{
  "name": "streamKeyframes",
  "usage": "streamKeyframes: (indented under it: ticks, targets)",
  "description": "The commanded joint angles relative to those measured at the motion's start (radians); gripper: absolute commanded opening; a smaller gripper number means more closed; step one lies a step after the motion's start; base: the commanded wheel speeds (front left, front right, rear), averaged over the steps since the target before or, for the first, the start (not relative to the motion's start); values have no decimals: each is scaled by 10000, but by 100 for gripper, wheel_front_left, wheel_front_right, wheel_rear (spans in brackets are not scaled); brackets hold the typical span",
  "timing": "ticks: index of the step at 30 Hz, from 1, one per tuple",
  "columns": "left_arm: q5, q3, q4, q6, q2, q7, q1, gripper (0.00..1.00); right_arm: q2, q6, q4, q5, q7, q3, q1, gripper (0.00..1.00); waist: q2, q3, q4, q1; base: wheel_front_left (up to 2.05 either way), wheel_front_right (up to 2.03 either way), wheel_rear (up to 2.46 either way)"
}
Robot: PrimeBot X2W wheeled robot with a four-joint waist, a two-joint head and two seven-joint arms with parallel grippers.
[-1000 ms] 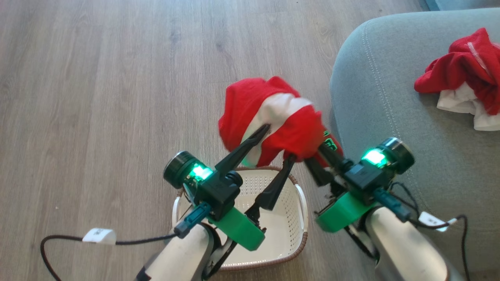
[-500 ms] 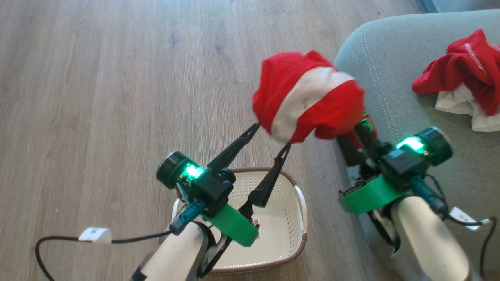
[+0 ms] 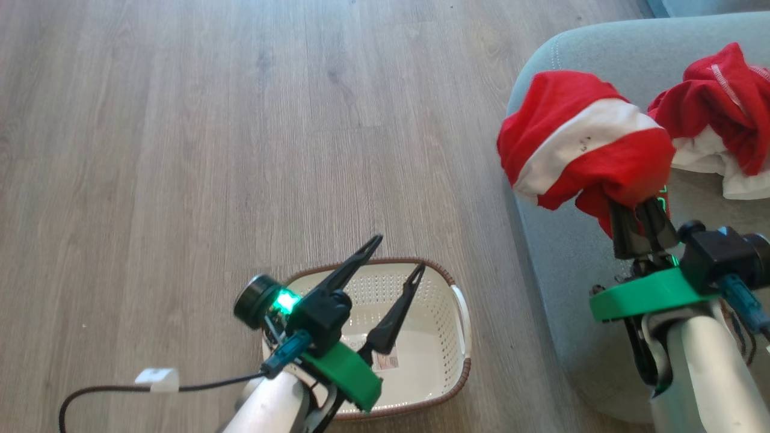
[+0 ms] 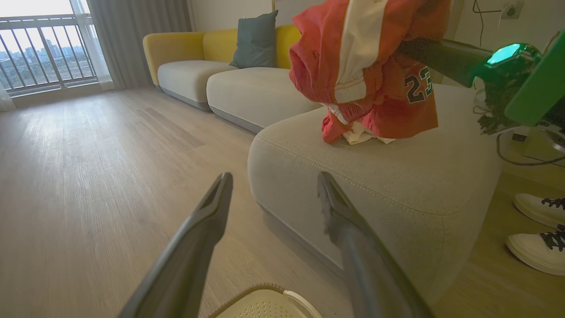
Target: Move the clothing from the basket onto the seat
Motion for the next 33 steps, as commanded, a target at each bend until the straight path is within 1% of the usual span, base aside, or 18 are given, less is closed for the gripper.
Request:
streamKeyframes:
  ticks: [1, 5, 11, 23, 33]
  targets:
    - [-39, 462, -192, -13, 33, -49, -112, 100, 77, -2, -261, 26, -65, 99, -62, 0, 0, 21, -12, 0, 0, 0, 0]
    - [126, 713, 213, -91, 80, -49, 98, 100, 170, -2, -124, -383, -65, -189, 128, 0, 0, 52, -65, 0, 0, 0, 0]
    - [233, 913, 449, -185, 78, -49, 343, 100, 363, -2, 120, -294, -65, -670, 282, 0, 0, 67, -106, 0, 0, 0, 0]
    - [148, 968, 501, -253, 46, -49, 458, 100, 464, -2, 442, -133, -65, -948, 267, 0, 0, 70, -155, 0, 0, 0, 0]
    - [72, 1003, 393, -267, 36, -49, 523, 100, 483, -2, 422, -83, -65, -994, 233, 0, 0, 80, -148, 0, 0, 0, 0]
